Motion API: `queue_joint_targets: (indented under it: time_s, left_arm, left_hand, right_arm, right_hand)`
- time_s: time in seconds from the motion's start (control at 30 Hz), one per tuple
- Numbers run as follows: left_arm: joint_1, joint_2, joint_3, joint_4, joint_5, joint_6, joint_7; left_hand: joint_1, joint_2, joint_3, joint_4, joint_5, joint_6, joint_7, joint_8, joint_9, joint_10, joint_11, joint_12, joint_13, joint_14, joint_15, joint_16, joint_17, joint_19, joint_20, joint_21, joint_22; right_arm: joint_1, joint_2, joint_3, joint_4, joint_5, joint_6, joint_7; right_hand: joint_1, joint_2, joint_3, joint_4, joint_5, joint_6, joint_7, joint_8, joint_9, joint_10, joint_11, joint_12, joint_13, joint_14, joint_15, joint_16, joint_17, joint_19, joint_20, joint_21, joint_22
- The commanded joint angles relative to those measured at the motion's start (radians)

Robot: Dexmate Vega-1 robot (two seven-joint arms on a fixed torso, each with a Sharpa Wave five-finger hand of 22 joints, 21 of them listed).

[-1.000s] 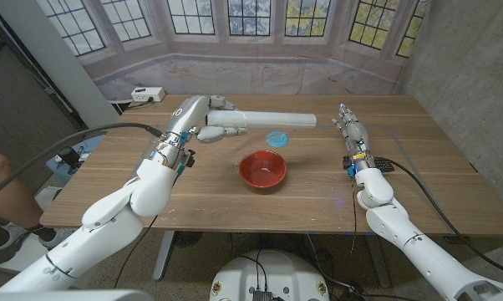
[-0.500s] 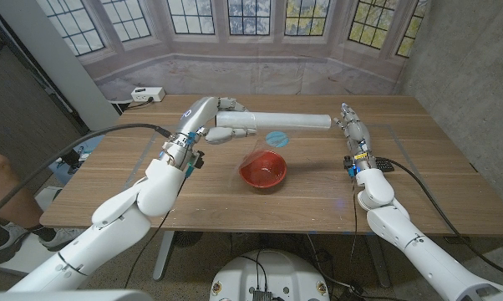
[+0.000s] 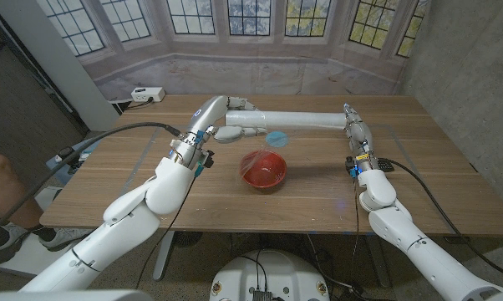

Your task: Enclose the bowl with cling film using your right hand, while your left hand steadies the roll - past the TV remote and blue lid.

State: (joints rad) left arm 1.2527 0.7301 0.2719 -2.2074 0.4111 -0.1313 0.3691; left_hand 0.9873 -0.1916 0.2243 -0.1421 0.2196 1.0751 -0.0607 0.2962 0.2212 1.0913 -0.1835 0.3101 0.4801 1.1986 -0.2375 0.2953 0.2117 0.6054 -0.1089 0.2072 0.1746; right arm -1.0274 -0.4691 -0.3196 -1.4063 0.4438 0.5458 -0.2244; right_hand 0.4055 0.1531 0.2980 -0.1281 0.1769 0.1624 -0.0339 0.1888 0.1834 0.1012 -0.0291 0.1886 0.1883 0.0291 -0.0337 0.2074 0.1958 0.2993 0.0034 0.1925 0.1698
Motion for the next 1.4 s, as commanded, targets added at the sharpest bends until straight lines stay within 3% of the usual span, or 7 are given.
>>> queue_joint_targets:
  time_s: [0.03,0.53,0.93,1.4]
  left_arm:
    - [-0.026,-0.016,0.052,-0.002,-0.024,-0.028,-0.037]
    - [-0.008,-0.022,0.078,-0.014,-0.086,-0.037,-0.08]
    - [0.028,-0.02,0.067,-0.043,-0.168,-0.028,-0.103]
    - [-0.015,-0.018,0.118,-0.036,-0.226,-0.06,-0.173]
  left_hand:
    - [0.249,0.258,-0.006,-0.001,0.004,0.001,0.004,0.005,0.002,0.006,-0.002,-0.005,0.005,0.001,0.004,-0.006,0.002,-0.001,0.0,0.0,0.004]
    - [0.245,0.261,-0.008,-0.001,0.005,0.002,0.009,0.007,0.002,0.011,0.003,-0.01,0.008,0.001,0.007,-0.007,0.004,0.001,0.001,0.0,0.004]
    - [0.236,0.263,-0.011,0.003,0.005,0.002,0.01,0.008,0.002,0.008,0.008,-0.015,0.012,0.002,0.01,-0.007,0.006,0.002,0.006,0.001,0.004]
    - [0.228,0.264,-0.012,0.005,0.005,0.0,0.013,0.008,0.002,0.009,0.011,-0.019,0.014,-0.002,0.014,-0.009,0.007,0.003,0.012,0.001,0.004]
  right_arm:
    - [-0.015,-0.011,0.011,-0.019,-0.009,0.002,-0.008]
    - [-0.045,-0.022,0.025,-0.048,-0.021,0.002,-0.026]
    - [-0.034,-0.039,0.027,-0.075,-0.041,-0.022,-0.027]
    - [-0.029,-0.037,0.022,-0.083,-0.056,-0.025,-0.033]
  right_hand:
    - [0.01,0.002,-0.001,0.001,0.003,0.002,0.004,0.003,0.004,0.0,-0.004,0.004,0.002,0.007,-0.041,0.004,0.003,0.008,0.003,0.004,0.004]
    - [0.01,0.002,-0.002,0.002,0.003,0.001,0.003,0.003,0.004,-0.003,-0.004,0.003,0.002,0.006,-0.041,0.003,0.003,0.008,0.002,0.003,0.004]
    - [0.01,0.003,-0.002,0.002,0.003,0.0,0.003,0.003,0.004,-0.004,-0.004,0.003,0.002,0.006,-0.042,0.003,0.003,0.007,0.003,0.003,0.004]
    - [0.01,0.003,-0.002,0.002,0.003,0.0,0.003,0.003,0.004,-0.005,-0.004,0.003,0.002,0.006,-0.043,0.004,0.003,0.008,0.002,0.003,0.004]
